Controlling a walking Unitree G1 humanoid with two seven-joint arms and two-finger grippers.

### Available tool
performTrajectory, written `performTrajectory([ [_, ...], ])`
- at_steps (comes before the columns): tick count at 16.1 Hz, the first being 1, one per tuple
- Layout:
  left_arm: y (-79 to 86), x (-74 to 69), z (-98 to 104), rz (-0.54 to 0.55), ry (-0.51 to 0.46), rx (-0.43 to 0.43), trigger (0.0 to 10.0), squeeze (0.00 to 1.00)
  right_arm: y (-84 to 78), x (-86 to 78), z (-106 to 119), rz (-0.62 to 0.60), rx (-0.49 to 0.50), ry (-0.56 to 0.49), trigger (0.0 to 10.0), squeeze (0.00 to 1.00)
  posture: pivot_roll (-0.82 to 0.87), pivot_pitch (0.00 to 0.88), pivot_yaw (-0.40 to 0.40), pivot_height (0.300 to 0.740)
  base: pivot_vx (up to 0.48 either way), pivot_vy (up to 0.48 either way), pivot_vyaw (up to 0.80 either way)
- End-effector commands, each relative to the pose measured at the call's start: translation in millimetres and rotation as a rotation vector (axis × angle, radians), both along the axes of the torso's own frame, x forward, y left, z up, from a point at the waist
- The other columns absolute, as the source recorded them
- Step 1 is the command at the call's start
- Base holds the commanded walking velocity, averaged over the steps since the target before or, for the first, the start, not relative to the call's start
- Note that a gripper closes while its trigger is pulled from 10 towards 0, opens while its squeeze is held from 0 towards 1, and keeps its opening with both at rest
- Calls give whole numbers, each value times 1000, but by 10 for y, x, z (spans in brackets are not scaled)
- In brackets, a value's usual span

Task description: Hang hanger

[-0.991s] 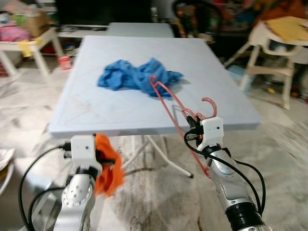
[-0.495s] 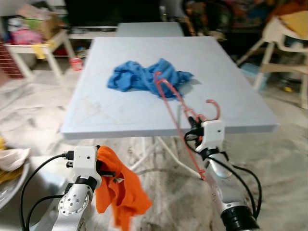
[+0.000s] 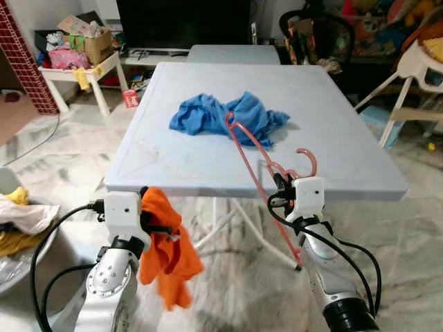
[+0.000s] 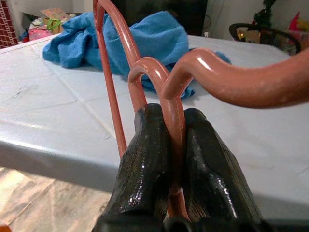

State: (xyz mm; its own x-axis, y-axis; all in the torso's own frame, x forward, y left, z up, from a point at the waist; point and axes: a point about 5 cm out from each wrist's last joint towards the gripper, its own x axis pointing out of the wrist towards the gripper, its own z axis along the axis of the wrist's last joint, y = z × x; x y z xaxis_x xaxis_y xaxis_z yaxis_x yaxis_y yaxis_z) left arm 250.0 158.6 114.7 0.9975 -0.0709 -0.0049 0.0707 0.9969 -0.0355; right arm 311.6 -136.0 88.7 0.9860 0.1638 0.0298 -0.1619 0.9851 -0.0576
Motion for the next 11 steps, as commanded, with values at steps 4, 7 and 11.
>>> performTrajectory([
  [4,-1,23,122,-1,-43,-5,10000,0,27,47,53,16,-8,-11,10000,0,50,0,-6,740,320,0,0],
  [7,-26,37,142,-9,-47,-9,10000,0,10,48,57,14,-9,-12,10000,0,43,0,-6,740,320,0,0],
  [11,-57,52,138,-21,-45,-11,10000,0,7,54,65,19,-14,-13,10000,0,37,0,-14,740,321,0,-770],
])
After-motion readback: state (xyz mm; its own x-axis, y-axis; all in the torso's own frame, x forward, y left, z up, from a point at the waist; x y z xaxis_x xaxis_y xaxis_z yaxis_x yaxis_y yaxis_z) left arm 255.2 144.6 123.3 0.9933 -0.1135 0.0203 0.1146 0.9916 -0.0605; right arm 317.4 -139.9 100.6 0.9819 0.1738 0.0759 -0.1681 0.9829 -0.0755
